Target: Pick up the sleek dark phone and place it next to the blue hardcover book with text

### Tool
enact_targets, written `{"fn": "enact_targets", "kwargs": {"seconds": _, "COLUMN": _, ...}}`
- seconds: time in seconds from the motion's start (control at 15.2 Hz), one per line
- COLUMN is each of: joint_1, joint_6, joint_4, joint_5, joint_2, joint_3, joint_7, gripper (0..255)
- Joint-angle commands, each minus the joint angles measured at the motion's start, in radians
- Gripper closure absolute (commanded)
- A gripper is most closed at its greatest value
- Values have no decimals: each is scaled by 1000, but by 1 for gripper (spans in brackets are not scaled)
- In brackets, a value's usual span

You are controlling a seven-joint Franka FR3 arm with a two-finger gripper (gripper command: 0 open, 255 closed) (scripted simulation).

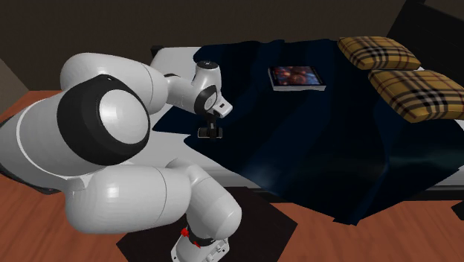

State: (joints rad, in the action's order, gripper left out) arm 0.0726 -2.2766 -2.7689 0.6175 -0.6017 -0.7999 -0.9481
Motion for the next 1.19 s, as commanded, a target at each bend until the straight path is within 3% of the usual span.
{"fn": "enact_targets", "kwargs": {"seconds": 0.0, "joint_1": 0, "joint_6": -8, "joint_4": -3, "joint_5": 2, "joint_2": 4, "joint_3": -3, "joint_7": 1, "gripper": 0}}
{"fn": "enact_targets", "kwargs": {"seconds": 0.33, "joint_1": 0, "joint_6": -7, "joint_4": -3, "joint_5": 2, "joint_2": 4, "joint_3": -3, "joint_7": 0, "gripper": 0}}
{"fn": "enact_targets", "kwargs": {"seconds": 0.4, "joint_1": 0, "joint_6": -7, "joint_4": -3, "joint_5": 2, "joint_2": 4, "joint_3": -3, "joint_7": 0, "gripper": 255}}
{"fn": "enact_targets", "kwargs": {"seconds": 0.99, "joint_1": 0, "joint_6": -8, "joint_4": -3, "joint_5": 2, "joint_2": 4, "joint_3": -3, "joint_7": 0, "gripper": 255}}
{"fn": "enact_targets", "kwargs": {"seconds": 1.12, "joint_1": -4, "joint_6": 30, "joint_4": 9, "joint_5": -7, "joint_2": -21, "joint_3": 15, "joint_7": -2, "gripper": 255}}
